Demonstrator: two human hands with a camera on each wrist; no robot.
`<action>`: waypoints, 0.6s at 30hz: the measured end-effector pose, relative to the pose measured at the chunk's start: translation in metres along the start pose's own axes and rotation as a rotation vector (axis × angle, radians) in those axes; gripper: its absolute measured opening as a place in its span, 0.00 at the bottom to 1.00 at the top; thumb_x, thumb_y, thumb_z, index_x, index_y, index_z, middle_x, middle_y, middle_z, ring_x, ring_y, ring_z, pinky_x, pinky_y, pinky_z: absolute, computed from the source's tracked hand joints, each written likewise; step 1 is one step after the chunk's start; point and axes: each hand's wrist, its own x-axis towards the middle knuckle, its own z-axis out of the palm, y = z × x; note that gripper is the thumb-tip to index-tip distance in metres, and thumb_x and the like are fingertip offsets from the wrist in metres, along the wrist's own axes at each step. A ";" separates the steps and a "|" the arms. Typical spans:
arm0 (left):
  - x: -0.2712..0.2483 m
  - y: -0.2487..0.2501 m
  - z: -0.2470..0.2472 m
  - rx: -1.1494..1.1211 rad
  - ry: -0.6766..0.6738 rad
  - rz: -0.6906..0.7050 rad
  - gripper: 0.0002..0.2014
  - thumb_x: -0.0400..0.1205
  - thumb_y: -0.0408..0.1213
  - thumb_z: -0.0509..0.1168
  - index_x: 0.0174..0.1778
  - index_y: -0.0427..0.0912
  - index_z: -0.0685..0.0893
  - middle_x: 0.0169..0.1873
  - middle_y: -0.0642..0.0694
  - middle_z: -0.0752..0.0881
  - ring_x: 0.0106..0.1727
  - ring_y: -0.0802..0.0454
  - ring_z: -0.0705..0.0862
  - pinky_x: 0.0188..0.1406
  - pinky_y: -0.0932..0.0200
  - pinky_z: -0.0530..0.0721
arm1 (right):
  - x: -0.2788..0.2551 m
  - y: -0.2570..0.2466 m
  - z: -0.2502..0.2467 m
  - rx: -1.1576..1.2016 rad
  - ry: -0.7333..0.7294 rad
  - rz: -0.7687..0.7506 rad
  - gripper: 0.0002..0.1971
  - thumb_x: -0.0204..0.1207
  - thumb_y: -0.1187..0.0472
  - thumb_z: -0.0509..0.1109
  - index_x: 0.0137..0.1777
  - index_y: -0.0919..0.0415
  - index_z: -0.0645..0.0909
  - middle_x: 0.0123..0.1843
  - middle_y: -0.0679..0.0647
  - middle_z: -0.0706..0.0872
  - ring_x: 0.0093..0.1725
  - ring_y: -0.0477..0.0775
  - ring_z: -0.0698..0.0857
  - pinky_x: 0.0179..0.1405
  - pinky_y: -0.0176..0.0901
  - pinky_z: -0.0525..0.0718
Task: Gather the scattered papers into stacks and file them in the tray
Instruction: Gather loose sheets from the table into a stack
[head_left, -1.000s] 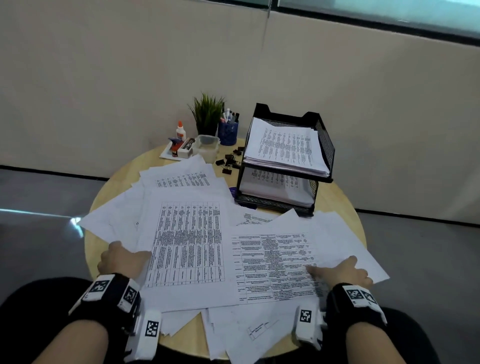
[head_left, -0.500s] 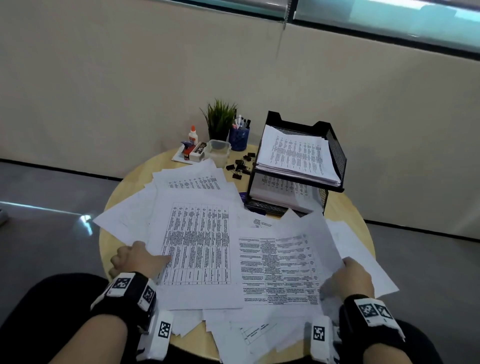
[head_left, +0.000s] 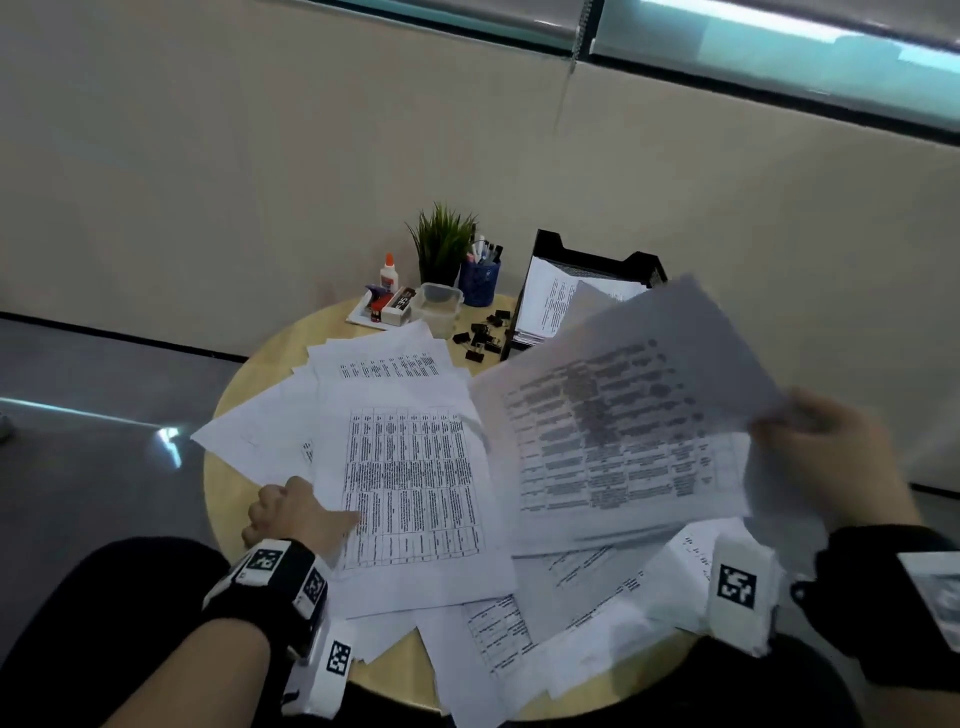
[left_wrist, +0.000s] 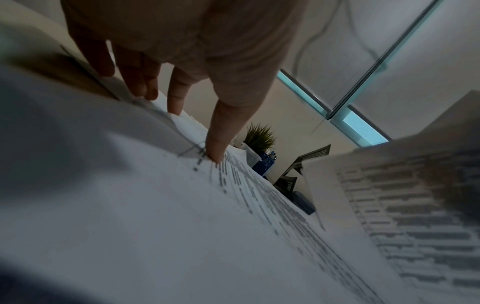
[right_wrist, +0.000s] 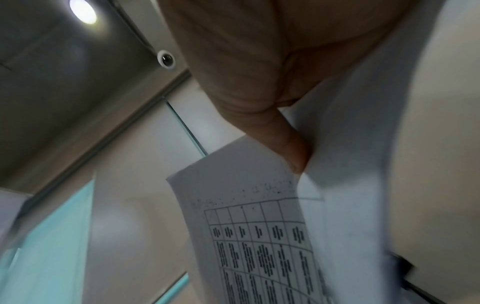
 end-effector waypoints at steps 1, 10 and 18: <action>-0.001 0.000 0.001 -0.002 0.004 0.012 0.35 0.67 0.54 0.75 0.66 0.41 0.74 0.66 0.37 0.71 0.67 0.37 0.70 0.68 0.45 0.69 | 0.003 -0.005 -0.005 0.038 0.014 -0.014 0.06 0.68 0.63 0.68 0.43 0.59 0.85 0.31 0.57 0.86 0.37 0.40 0.75 0.34 0.38 0.77; -0.014 0.000 0.008 0.038 0.012 0.095 0.36 0.70 0.54 0.72 0.71 0.42 0.70 0.68 0.41 0.71 0.68 0.40 0.70 0.66 0.48 0.71 | 0.004 -0.068 -0.019 0.528 0.159 -0.028 0.14 0.61 0.66 0.61 0.40 0.52 0.85 0.22 0.45 0.83 0.28 0.46 0.81 0.17 0.28 0.75; -0.016 0.003 0.006 0.105 -0.047 0.101 0.33 0.72 0.53 0.69 0.70 0.42 0.71 0.68 0.41 0.71 0.69 0.41 0.70 0.64 0.51 0.73 | 0.000 -0.067 0.024 0.729 0.185 0.187 0.21 0.69 0.80 0.56 0.52 0.61 0.84 0.09 0.45 0.70 0.08 0.44 0.63 0.11 0.23 0.55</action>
